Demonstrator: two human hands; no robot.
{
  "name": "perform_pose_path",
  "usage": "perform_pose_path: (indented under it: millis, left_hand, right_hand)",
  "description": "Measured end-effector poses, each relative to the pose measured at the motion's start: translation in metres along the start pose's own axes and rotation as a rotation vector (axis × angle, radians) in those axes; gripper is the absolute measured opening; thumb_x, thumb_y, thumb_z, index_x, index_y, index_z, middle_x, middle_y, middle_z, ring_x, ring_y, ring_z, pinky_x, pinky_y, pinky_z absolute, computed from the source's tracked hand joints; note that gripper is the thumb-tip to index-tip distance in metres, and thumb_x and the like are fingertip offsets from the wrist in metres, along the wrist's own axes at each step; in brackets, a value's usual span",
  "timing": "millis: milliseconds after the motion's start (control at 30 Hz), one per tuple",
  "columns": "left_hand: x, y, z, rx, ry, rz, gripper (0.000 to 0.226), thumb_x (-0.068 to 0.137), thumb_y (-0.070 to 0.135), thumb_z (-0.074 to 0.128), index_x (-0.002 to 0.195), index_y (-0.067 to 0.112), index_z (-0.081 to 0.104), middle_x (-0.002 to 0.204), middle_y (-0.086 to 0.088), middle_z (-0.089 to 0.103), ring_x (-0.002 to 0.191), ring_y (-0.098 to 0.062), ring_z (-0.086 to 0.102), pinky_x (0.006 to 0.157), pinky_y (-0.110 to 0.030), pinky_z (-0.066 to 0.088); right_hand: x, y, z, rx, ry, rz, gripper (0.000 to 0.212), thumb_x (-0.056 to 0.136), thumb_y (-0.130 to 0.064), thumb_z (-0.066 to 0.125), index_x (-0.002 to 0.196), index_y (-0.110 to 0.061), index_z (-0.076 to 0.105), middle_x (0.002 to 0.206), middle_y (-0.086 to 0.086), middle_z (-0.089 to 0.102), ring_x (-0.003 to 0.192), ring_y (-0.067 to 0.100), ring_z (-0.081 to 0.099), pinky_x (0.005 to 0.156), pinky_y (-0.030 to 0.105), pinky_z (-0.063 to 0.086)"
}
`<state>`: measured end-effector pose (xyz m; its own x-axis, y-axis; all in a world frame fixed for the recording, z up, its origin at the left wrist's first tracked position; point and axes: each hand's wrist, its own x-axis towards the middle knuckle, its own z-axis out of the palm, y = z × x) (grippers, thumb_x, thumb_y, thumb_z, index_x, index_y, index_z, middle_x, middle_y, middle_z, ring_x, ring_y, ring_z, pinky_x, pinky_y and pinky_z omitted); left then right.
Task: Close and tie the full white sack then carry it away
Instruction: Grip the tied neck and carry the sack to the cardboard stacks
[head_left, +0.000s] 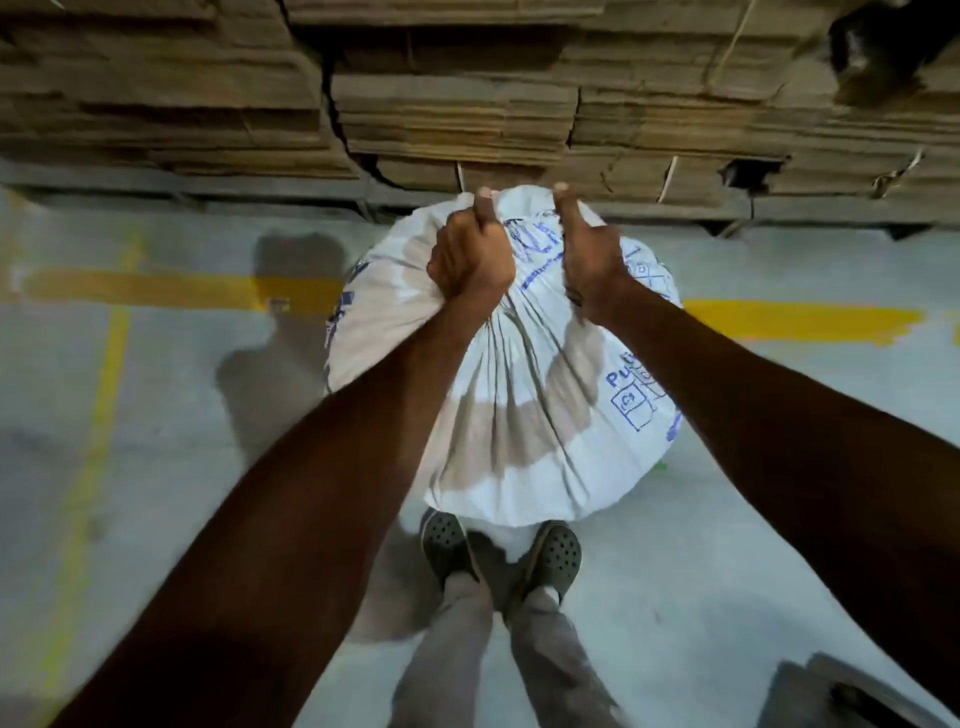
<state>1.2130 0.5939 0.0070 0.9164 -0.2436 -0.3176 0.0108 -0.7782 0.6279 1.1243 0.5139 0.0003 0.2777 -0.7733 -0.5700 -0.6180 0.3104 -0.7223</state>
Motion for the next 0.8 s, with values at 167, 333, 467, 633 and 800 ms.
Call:
perform_pose_path:
  millis: [167, 333, 467, 633, 800]
  left_hand:
    - [0.021, -0.082, 0.085, 0.078, -0.149, -0.063, 0.059, 0.106, 0.051, 0.026, 0.127, 0.007, 0.06, 0.135, -0.016, 0.06, 0.128, -0.034, 0.052, 0.107, -0.041, 0.036]
    - [0.03, -0.114, 0.119, 0.205, -0.321, -0.058, 0.055, 0.106, 0.044, 0.023, 0.142, 0.011, 0.048, 0.144, -0.016, 0.051, 0.134, -0.035, 0.048, 0.11, -0.043, 0.035]
    - [0.025, -0.118, 0.116, 0.233, -0.337, -0.026, 0.049, 0.107, 0.035, 0.023, 0.14, 0.009, 0.049, 0.141, -0.017, 0.054, 0.132, -0.035, 0.049, 0.108, -0.044, 0.038]
    - [0.028, -0.132, 0.134, 0.334, -0.332, 0.098, 0.042, 0.105, 0.035, 0.03, 0.136, 0.014, 0.051, 0.133, -0.016, 0.059, 0.127, -0.035, 0.054, 0.102, -0.043, 0.044]
    - [0.014, -0.158, 0.16, 0.438, 0.109, 0.264, 0.045, 0.105, 0.051, 0.033, 0.127, 0.015, 0.049, 0.11, -0.015, 0.071, 0.105, -0.036, 0.067, 0.096, -0.047, 0.045]
  right_hand:
    - [0.062, 0.1, 0.04, -0.153, -0.016, 0.14, 0.089, 0.072, -0.095, 0.043, 0.096, -0.015, 0.071, 0.099, 0.014, 0.074, 0.087, 0.031, 0.071, 0.08, 0.038, 0.056]
    - [0.083, 0.141, 0.034, -0.509, -0.185, 0.009, 0.063, 0.097, -0.076, 0.024, 0.096, -0.026, 0.062, 0.125, 0.032, 0.065, 0.116, 0.045, 0.064, 0.1, 0.048, 0.05]
    - [0.065, 0.15, 0.04, -0.714, 0.121, -0.368, 0.07, 0.098, -0.073, 0.035, 0.14, -0.018, 0.049, 0.136, 0.02, 0.059, 0.124, 0.042, 0.059, 0.104, 0.054, 0.045]
    - [0.067, 0.178, 0.037, -0.838, -0.19, -0.712, 0.057, 0.105, -0.056, 0.027, 0.151, -0.026, 0.044, 0.146, 0.008, 0.057, 0.132, 0.035, 0.054, 0.104, 0.052, 0.049]
    - [0.088, 0.219, 0.056, -0.832, -0.13, -0.715, 0.05, 0.11, -0.048, 0.021, 0.151, -0.029, 0.041, 0.153, -0.007, 0.052, 0.142, 0.016, 0.046, 0.109, 0.048, 0.043]
